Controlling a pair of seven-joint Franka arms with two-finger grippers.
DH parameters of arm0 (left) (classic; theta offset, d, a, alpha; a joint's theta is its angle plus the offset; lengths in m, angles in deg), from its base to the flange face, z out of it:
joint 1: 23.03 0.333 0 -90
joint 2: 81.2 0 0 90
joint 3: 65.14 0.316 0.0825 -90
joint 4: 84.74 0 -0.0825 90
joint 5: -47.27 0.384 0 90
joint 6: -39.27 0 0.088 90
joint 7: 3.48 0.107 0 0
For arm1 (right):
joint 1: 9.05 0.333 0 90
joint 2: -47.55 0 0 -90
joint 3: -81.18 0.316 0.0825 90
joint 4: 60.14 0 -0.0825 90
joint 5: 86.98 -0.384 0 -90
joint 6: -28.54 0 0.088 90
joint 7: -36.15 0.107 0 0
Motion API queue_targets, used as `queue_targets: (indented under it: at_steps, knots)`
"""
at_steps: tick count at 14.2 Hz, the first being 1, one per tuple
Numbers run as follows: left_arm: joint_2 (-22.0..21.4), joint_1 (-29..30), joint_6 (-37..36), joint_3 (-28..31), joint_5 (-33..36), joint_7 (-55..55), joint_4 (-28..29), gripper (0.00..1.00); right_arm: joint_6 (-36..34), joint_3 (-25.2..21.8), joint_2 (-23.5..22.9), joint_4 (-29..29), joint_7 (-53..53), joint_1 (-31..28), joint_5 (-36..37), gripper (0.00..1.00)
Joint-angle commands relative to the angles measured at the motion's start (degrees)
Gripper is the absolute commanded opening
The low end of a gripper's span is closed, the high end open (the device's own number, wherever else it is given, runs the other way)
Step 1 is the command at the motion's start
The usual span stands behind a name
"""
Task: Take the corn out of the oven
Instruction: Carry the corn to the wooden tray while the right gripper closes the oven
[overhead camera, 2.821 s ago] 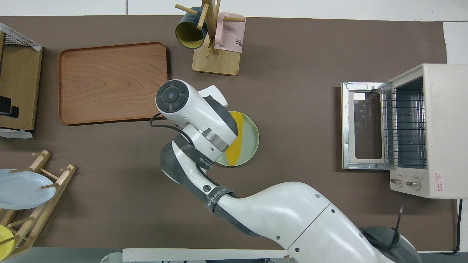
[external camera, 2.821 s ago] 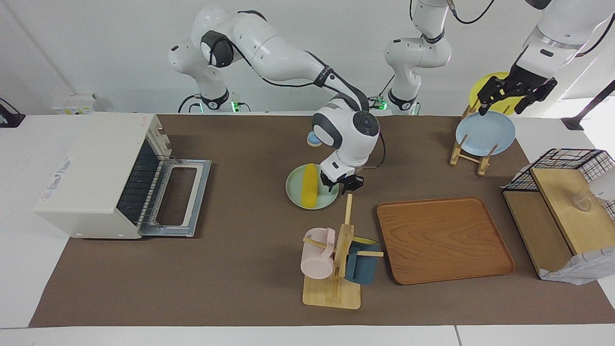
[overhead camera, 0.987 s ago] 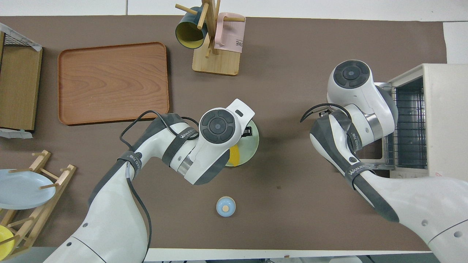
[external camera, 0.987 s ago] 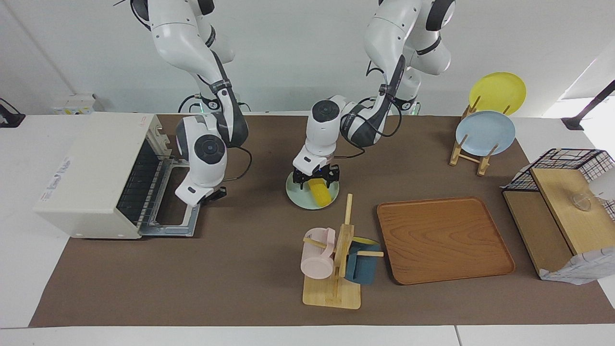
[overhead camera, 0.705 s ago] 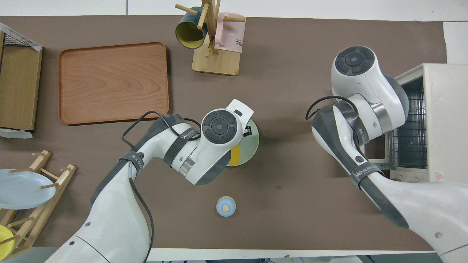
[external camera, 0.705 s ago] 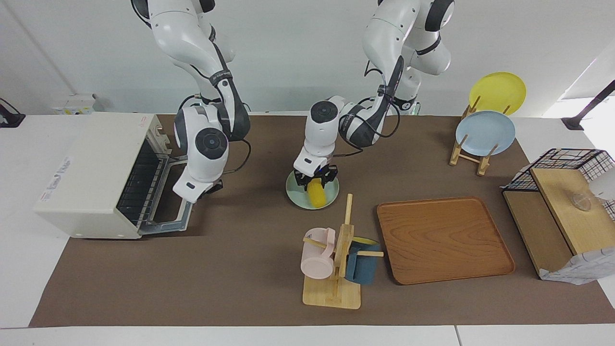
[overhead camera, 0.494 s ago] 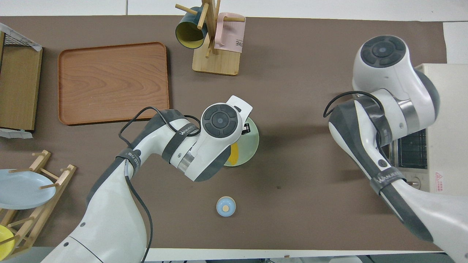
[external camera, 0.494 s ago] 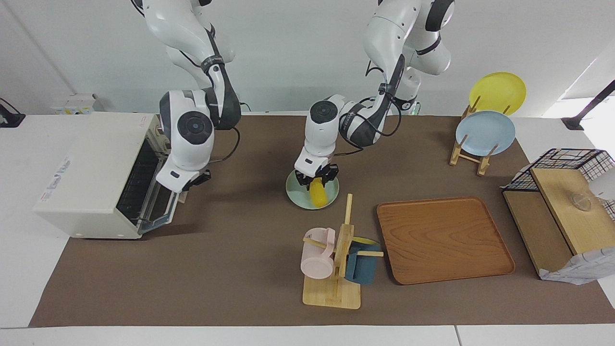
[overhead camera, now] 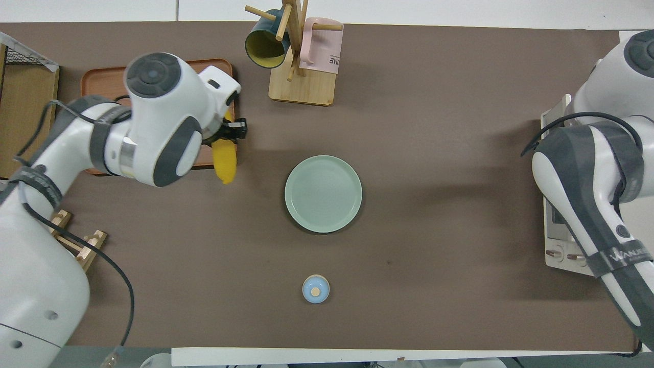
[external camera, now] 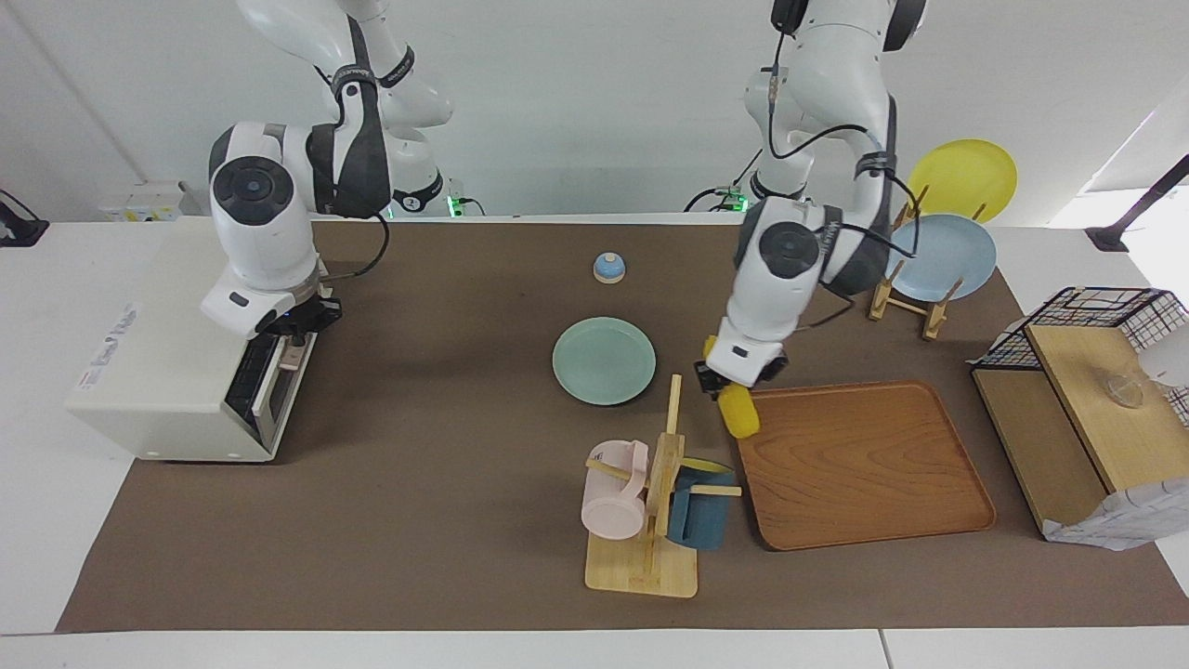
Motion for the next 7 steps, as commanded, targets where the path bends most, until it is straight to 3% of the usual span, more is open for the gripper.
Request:
queue_targets:
  at_steps: [1,2,3,4,5,6,7]
  knots:
    - [9.21,7.06,-3.39,-1.0,2.76,7.26,-12.8,0.0,-1.84,0.17,2.25,-1.15,-1.71,-1.55,-2.61,0.24]
    - [10.37,8.3,-1.55,-1.0,2.59,8.59,-13.61,0.0,-2.36,0.08,2.95,-1.15,-1.88,-1.82,-3.14,0.46]
    - [10.73,8.83,2.55,-0.92,2.67,8.86,-13.19,0.0,-2.71,0.08,3.57,-1.15,-3.37,-2.77,-3.76,0.55]
    - [10.64,8.92,5.03,-0.92,2.76,8.87,-11.79,0.08,-2.89,0.08,4.18,-1.07,-4.77,-3.57,-5.16,0.65]
    - [10.38,8.93,5.66,-0.92,2.67,8.95,-10.56,0.16,-2.89,-0.01,4.71,-0.2,-5.05,-4.1,-7.61,0.93]
    - [10.29,8.93,5.5,-0.92,2.67,8.95,-10.28,0.17,-3.42,-0.01,5.33,1.64,-5.05,-4.63,-10.24,1.0]
    - [10.21,8.93,5.32,-0.83,2.76,8.95,-10.19,0.37,-5.51,-0.01,5.51,4.36,-4.88,-4.54,-11.66,1.0]
